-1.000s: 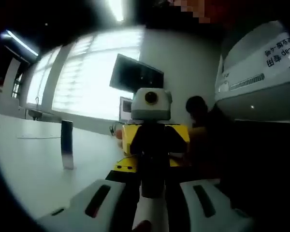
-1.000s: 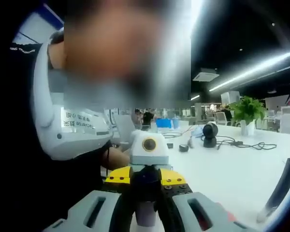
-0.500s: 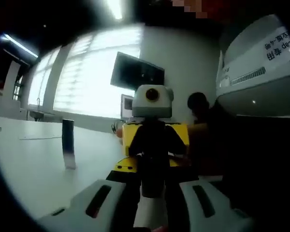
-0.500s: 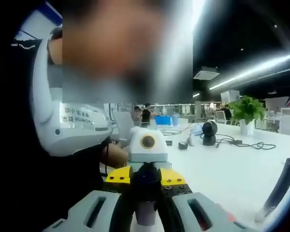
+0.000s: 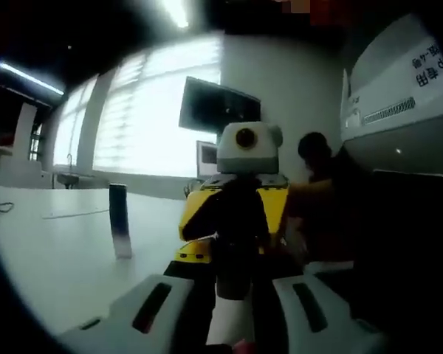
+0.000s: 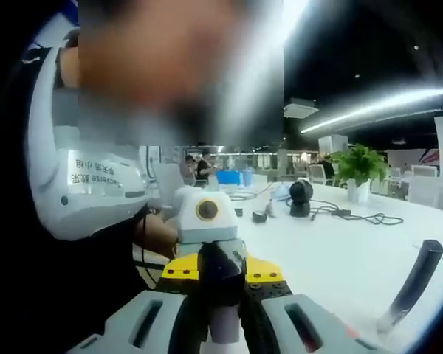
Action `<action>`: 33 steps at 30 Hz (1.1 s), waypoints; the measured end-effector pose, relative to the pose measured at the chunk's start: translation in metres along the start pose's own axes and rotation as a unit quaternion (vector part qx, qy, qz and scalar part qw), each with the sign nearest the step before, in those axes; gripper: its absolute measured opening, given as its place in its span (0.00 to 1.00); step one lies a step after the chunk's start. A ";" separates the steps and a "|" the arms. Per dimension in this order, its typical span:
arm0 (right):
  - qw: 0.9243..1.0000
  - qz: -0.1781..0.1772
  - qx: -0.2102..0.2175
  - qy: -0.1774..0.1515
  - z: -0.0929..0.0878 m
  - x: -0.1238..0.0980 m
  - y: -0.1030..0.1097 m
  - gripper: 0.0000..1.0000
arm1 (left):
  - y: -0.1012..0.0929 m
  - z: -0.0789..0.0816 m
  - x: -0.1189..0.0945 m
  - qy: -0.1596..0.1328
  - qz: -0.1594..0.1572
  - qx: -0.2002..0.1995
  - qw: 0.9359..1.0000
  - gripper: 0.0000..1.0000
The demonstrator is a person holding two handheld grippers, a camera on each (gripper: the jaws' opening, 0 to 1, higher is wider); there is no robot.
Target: Pick up cosmetic bottle twist off cap place on table pick up cap screw tight cap place on table
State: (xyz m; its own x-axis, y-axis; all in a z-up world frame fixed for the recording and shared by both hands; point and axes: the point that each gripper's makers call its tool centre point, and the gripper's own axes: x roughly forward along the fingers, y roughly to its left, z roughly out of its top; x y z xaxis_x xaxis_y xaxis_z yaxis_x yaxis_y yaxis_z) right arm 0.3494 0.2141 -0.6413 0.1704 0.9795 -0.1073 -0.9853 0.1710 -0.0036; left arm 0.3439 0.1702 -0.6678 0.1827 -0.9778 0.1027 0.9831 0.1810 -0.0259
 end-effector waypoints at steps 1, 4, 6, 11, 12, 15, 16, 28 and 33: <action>1.000 -0.003 0.000 -0.001 -0.001 0.005 0.004 0.11 | 0.001 0.000 0.000 0.000 0.001 0.001 1.000 0.05; 1.000 -0.016 -0.007 -0.001 -0.002 0.013 0.006 0.10 | 0.004 0.001 -0.001 0.000 0.010 0.008 1.000 0.05; 0.999 -0.033 -0.010 -0.001 -0.003 0.016 0.004 0.10 | 0.006 0.001 -0.002 0.001 0.015 0.011 1.000 0.05; 0.998 -0.057 -0.010 -0.005 -0.004 0.025 0.003 0.10 | 0.012 0.002 -0.004 0.000 0.030 0.015 0.999 0.05; 0.998 -0.065 -0.014 -0.005 -0.005 0.026 0.002 0.10 | 0.014 0.002 -0.004 0.002 0.038 0.021 0.999 0.05; 0.996 -0.089 -0.025 -0.003 -0.005 0.027 -0.003 0.10 | 0.018 0.002 -0.005 0.006 0.047 0.024 0.999 0.05; 0.994 -0.103 -0.026 -0.003 -0.004 0.027 -0.005 0.10 | 0.022 0.004 -0.004 -0.001 0.065 0.035 0.997 0.05; 0.984 -0.172 -0.050 -0.005 0.000 0.022 -0.022 0.10 | 0.030 0.006 -0.007 0.001 0.091 0.055 0.994 0.05; 0.978 -0.200 -0.067 -0.005 0.001 0.018 -0.030 0.10 | 0.036 0.006 -0.008 0.008 0.115 0.079 0.990 0.06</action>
State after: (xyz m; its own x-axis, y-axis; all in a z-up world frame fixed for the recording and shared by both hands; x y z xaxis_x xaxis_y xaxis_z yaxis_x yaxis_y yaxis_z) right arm 0.3824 0.2268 -0.6417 0.5413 0.8387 -0.0603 -0.8332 0.5253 -0.1729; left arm 0.3780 0.1851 -0.6636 0.4027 -0.9102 0.0964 0.9048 0.4118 0.1084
